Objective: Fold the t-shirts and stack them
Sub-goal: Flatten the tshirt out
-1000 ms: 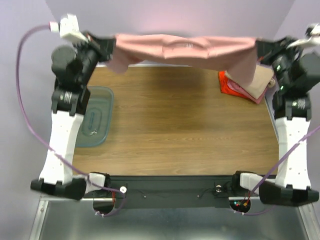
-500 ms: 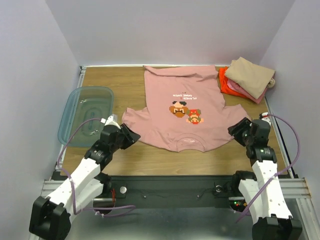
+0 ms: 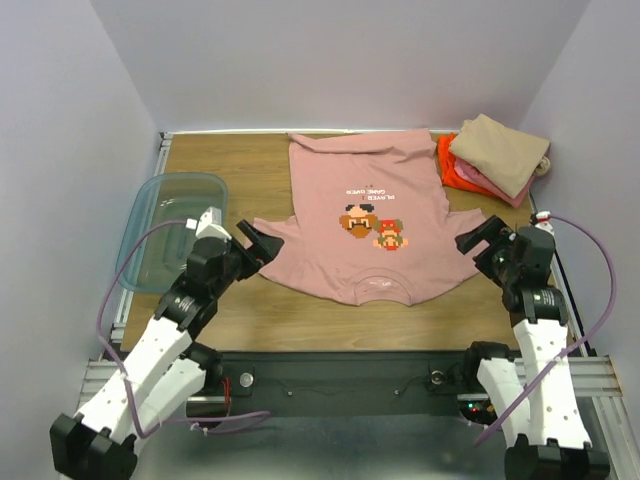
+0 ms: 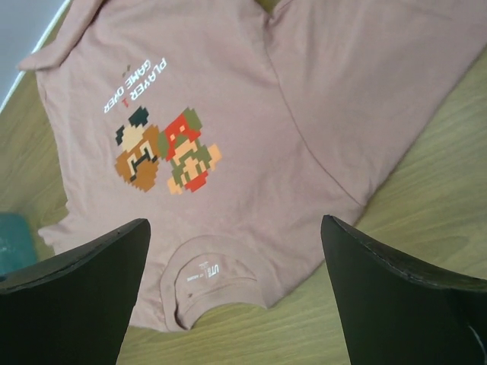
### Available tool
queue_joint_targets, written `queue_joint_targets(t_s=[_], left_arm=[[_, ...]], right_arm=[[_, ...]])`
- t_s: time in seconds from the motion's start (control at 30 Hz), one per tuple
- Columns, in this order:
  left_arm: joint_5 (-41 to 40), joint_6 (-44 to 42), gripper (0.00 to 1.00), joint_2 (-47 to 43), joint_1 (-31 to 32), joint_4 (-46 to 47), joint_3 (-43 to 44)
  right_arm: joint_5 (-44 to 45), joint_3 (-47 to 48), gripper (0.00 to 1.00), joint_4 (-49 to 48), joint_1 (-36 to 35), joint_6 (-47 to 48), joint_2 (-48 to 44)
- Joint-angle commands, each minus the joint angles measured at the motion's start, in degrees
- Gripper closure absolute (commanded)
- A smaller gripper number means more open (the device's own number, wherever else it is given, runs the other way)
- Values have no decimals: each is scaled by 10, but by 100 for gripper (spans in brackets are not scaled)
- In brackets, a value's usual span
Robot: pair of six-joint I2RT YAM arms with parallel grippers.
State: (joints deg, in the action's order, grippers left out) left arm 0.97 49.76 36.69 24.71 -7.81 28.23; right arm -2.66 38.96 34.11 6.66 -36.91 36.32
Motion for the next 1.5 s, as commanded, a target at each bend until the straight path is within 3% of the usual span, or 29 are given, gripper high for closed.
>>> queue_joint_targets(t_s=[0.0,0.1,0.27,0.43,0.6,0.87,1.07,1.17,1.3,1.47], left_arm=[[15,-44,1,122,3,92,59],[22,-63,2,245,3,118,101],[21,-86,2,425,3,133,175],[49,-63,2,503,8,163,146],[53,-32,2,508,35,161,70],[64,125,2,389,190,159,-69],[46,321,2,292,414,164,-135],[29,354,2,310,495,188,-117],[52,274,2,409,511,248,-50],[118,145,2,556,520,248,106]], right_arm=[[-137,-19,0,-83,0,21,48],[-176,-55,0,-134,-10,19,75],[-100,-59,0,-171,-86,26,173],[-17,-34,0,-222,-154,22,307],[9,18,0,-257,-188,14,449],[38,122,0,-263,-277,26,596],[36,203,0,-263,-306,68,682],[30,249,0,-263,-318,104,721],[-26,315,0,-260,-332,154,785],[-45,337,0,-230,-333,236,772]])
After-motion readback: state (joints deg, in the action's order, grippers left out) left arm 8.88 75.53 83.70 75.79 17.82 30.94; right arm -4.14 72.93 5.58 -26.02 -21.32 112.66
